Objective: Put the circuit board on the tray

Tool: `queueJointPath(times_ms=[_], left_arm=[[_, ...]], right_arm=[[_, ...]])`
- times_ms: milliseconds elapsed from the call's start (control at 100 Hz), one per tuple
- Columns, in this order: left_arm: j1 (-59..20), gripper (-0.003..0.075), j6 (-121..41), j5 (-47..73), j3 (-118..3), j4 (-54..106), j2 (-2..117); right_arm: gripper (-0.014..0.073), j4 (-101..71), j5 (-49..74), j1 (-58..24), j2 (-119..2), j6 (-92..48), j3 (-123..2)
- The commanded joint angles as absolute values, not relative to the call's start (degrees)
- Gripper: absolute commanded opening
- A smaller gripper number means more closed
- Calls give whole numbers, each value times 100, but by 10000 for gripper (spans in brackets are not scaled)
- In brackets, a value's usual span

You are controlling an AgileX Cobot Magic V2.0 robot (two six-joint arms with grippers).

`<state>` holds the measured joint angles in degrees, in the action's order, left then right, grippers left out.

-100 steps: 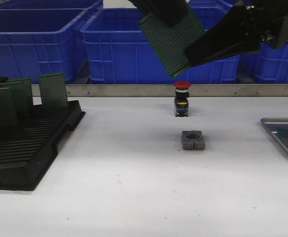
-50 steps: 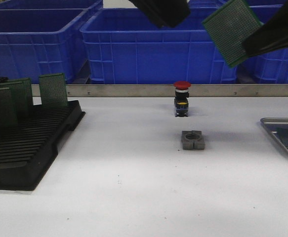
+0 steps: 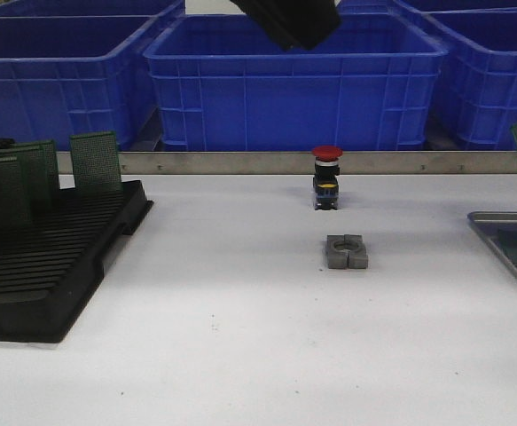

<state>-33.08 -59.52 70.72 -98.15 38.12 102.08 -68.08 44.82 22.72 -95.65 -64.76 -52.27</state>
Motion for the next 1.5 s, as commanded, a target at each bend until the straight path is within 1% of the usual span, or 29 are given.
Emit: queueJointPath(times_ms=[0, 240, 610, 720, 820, 890, 1150, 1230, 1310, 1490], left_arm=[[-3355, 652, -5896, 7247, -9946, 4140, 9929], [-3355, 652, -5896, 7268, -9946, 4140, 9929], [-3355, 652, -5896, 7268, -9946, 4140, 9929], [-3355, 652, -5896, 7268, -9946, 4140, 9929], [-3355, 652, -5896, 7268, -9946, 4140, 9929], [-3355, 652, -5896, 7268, -9946, 4140, 9929], [-3355, 652, -5896, 7268, -9946, 4140, 9929], [-3355, 652, -5896, 7268, -9946, 4140, 9929], [-3355, 652, -5896, 7268, -9946, 4140, 9929], [-3355, 652, -5896, 7268, -9946, 4140, 9929]], right_arm=[[-69, -7003, 4537, 2311, -9658, -6383, -5378], [-68, -7009, 4306, 2317, -10232, -6132, -5378], [-68, -7009, 4256, 2318, -10376, -6130, -5378], [-55, -7009, 4256, 2318, -10376, -6130, -5378], [10, -7009, 4256, 2318, -10376, -6119, -5378], [80, -7009, 4256, 2318, -10376, -6107, -5378], [389, -7009, 4105, 2325, -10376, -6050, -5378], [470, -7009, 4028, 2325, -10376, -6050, -5378], [512, -7009, 4012, 2325, -10376, -6050, -5378], [514, -7009, 3942, 2325, -10376, -6050, -5378]])
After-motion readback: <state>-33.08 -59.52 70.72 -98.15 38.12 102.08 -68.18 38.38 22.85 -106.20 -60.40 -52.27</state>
